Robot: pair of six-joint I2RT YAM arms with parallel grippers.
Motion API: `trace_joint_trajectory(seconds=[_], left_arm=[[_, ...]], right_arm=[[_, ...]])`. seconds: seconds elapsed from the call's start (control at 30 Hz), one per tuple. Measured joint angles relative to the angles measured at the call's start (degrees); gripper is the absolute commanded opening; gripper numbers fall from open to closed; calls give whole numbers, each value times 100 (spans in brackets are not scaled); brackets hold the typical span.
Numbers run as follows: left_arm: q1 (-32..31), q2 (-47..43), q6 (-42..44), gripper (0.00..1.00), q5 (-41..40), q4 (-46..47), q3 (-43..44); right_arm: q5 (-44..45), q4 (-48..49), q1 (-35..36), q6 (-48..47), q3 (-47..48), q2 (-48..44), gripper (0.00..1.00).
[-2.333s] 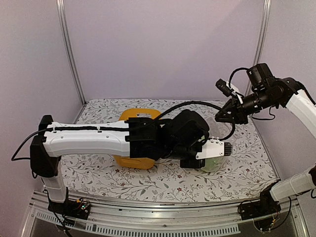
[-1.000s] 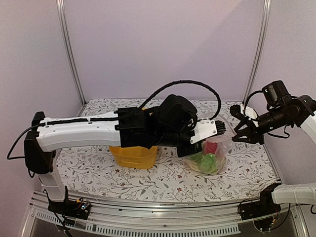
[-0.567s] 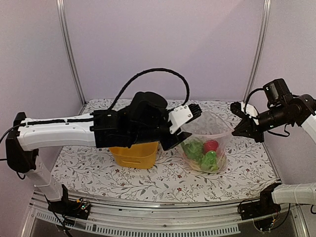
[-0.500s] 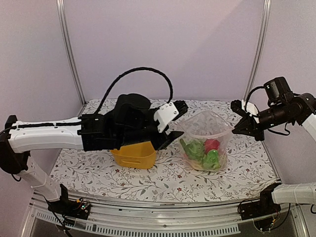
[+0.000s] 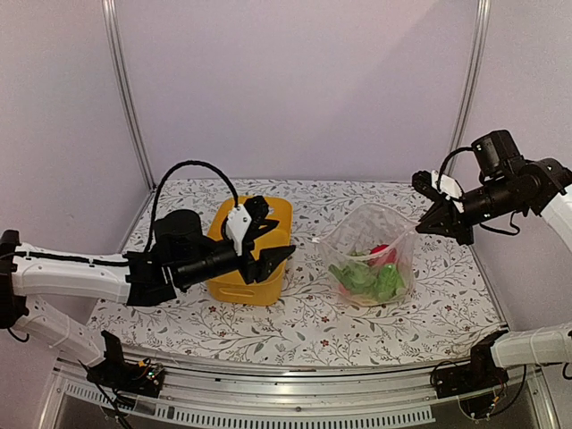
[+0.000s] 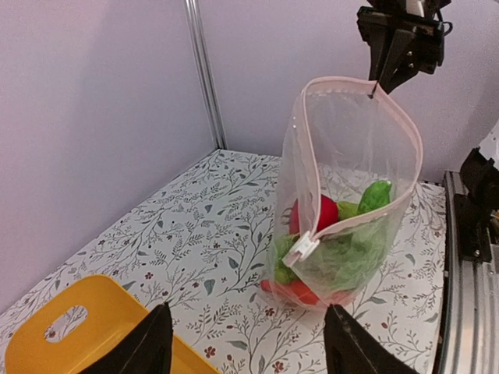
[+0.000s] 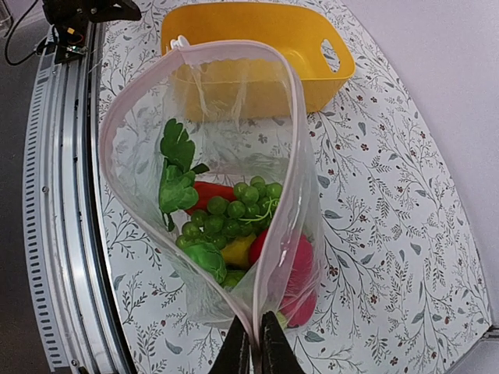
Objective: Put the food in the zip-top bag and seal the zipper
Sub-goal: Pick up the zipper food storage bag from the center of the board, then pass from the right arm to the left
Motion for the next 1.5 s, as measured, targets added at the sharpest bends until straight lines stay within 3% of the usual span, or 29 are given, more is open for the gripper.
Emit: trace_joint_trajectory(seconds=[0.17, 0.47, 0.67, 0.87, 1.0, 1.17, 1.5], left_arm=[[127, 579, -70, 54, 610, 909, -28], [317, 1617, -236, 51, 1266, 2236, -57], [334, 2262, -363, 46, 1644, 2653, 184], [452, 2787, -667, 33, 1976, 3152, 459], [568, 3084, -894, 11, 2210, 3445, 588], [664, 3187, -1113, 0, 2439, 3654, 640], [682, 2400, -1421, 0, 2450, 3178, 498]], right_arm=[[0, 17, 0, 15, 2, 85, 7], [2, 17, 0, 31, 96, 90, 6], [2, 20, 0, 42, 96, 96, 7], [2, 17, 0, 50, 96, 105, 7], [2, 17, 0, 68, 96, 107, 7], [22, 20, 0, 96, 96, 107, 6], [140, -15, -271, 33, 229, 122, 6]])
